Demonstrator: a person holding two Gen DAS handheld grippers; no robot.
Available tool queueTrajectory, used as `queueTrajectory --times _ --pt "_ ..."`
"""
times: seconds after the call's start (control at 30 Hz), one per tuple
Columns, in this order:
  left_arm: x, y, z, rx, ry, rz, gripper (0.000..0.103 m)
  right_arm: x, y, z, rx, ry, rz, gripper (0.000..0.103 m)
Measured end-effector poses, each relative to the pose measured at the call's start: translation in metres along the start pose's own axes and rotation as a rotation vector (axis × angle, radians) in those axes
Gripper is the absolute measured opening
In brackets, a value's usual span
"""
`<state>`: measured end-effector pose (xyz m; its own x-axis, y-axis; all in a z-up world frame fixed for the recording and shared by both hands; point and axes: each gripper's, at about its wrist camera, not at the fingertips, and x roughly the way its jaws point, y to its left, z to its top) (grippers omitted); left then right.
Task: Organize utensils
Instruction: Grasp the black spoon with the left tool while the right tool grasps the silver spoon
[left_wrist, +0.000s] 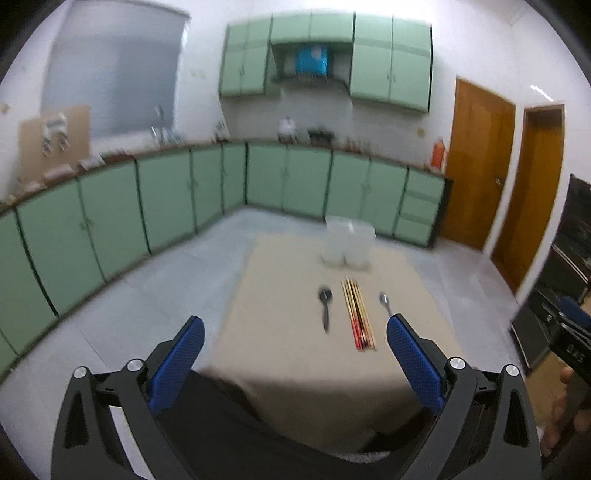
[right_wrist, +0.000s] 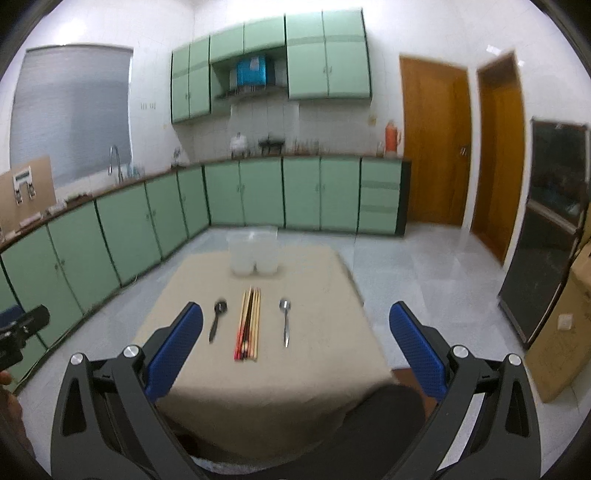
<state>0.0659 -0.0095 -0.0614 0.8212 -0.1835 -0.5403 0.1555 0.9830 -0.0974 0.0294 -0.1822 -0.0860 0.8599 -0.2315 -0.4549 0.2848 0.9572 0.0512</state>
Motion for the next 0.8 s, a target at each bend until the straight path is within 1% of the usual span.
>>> queueTrajectory --times 0.03,0.1,0.13,0.17,0.2,0.23,0.27,0.3,0.33,0.37,0.43,0.57,0.7,0.77,0.8 --pt "0.018 0.000 -0.002 0.002 0.043 -0.004 0.097 0.014 -0.002 -0.003 0.005 0.031 0.012 0.097" --pt "0.049 -0.002 -0.007 0.015 0.113 -0.018 0.097 0.043 -0.004 -0.010 0.010 0.095 0.032 0.089" --pt "0.065 -0.003 -0.010 0.020 0.136 -0.025 0.097 0.064 -0.006 -0.016 0.014 0.146 0.058 0.076" --pt "0.077 -0.006 -0.012 0.027 0.149 -0.023 0.097 0.079 -0.006 -0.020 0.017 0.183 0.073 0.066" --pt "0.094 -0.007 -0.014 0.034 0.172 -0.019 0.097 0.092 -0.005 -0.023 0.019 0.212 0.085 0.062" --pt "0.107 -0.008 -0.014 0.033 0.193 -0.031 0.097 0.110 -0.004 -0.028 0.019 0.253 0.107 0.057" --pt "0.126 -0.009 -0.017 0.023 0.217 -0.067 0.096 0.126 -0.003 -0.033 0.015 0.281 0.123 0.051" --pt "0.138 -0.009 -0.017 0.016 0.232 -0.085 0.094 0.145 -0.002 -0.039 0.004 0.304 0.131 0.050" --pt "0.155 -0.012 -0.020 0.009 0.256 -0.116 0.089 0.157 0.002 -0.041 -0.004 0.318 0.137 0.048" --pt "0.170 -0.015 -0.023 0.003 0.281 -0.134 0.087 0.169 0.004 -0.045 -0.007 0.334 0.147 0.045" --pt "0.197 -0.021 -0.028 0.008 0.308 -0.143 0.079 0.198 0.005 -0.052 -0.001 0.364 0.174 0.044" --pt "0.246 -0.036 -0.040 0.054 0.314 -0.118 0.078 0.245 0.009 -0.062 0.007 0.390 0.198 0.043" --pt "0.285 -0.042 -0.049 0.049 0.329 -0.125 0.078 0.283 0.008 -0.078 0.013 0.428 0.206 0.041" --pt "0.308 -0.048 -0.054 0.066 0.363 -0.112 0.078 0.301 0.007 -0.086 0.013 0.448 0.199 0.038" --pt "0.318 -0.049 -0.056 0.067 0.378 -0.109 0.075 0.308 0.008 -0.088 0.008 0.452 0.195 0.038"
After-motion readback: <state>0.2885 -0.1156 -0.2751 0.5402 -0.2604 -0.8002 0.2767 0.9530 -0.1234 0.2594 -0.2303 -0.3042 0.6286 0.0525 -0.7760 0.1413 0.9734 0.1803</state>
